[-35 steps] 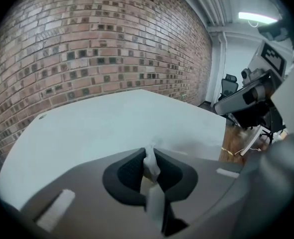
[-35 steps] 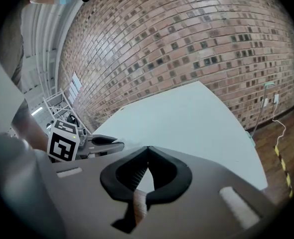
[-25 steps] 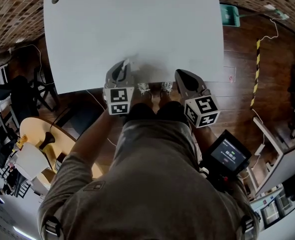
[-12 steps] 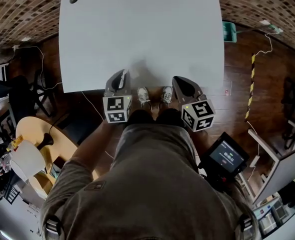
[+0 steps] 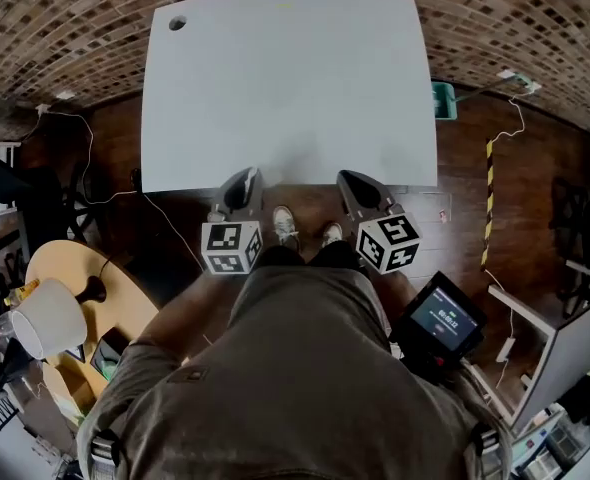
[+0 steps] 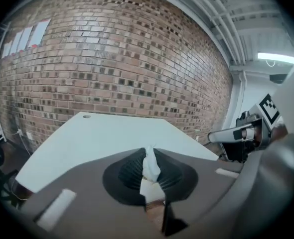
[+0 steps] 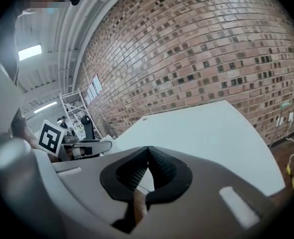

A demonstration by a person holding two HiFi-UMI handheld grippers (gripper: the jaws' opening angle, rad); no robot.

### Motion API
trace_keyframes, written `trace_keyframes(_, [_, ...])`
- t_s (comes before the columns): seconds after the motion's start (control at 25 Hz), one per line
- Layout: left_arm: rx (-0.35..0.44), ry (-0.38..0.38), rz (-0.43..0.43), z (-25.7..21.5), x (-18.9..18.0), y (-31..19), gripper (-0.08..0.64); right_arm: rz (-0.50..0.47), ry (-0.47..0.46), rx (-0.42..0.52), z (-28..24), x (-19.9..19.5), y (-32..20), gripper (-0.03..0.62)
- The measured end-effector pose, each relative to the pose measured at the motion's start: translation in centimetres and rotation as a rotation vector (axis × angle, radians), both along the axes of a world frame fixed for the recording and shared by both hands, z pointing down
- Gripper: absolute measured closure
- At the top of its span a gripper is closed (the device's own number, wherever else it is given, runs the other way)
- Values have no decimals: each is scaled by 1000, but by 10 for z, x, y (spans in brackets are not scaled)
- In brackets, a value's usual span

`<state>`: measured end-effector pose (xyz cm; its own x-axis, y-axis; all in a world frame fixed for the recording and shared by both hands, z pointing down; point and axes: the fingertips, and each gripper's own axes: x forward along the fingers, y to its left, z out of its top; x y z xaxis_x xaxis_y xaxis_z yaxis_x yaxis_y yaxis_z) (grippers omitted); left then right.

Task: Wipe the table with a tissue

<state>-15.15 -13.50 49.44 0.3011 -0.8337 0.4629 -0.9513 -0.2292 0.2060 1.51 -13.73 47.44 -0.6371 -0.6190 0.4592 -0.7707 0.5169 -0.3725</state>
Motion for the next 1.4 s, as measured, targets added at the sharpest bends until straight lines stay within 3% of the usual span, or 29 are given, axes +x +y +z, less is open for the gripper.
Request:
trace_keyframes(0.16, [30,12,-41,-22,-1,26,532,-51,-28,35,-13,-1,21,580])
trace_keyframes(0.36, [42,7,-75,-37,24,60,532,-104,-63,70,-23,28,54,580])
trace_keyframes(0.76, [50,11,-107,-50,76,117,532,-35,-133,92,-38,94,100,580])
trace_keyframes(1.4, [93,42,-73,-55,70,119,532,-4,-136,122,-57,74,109,580])
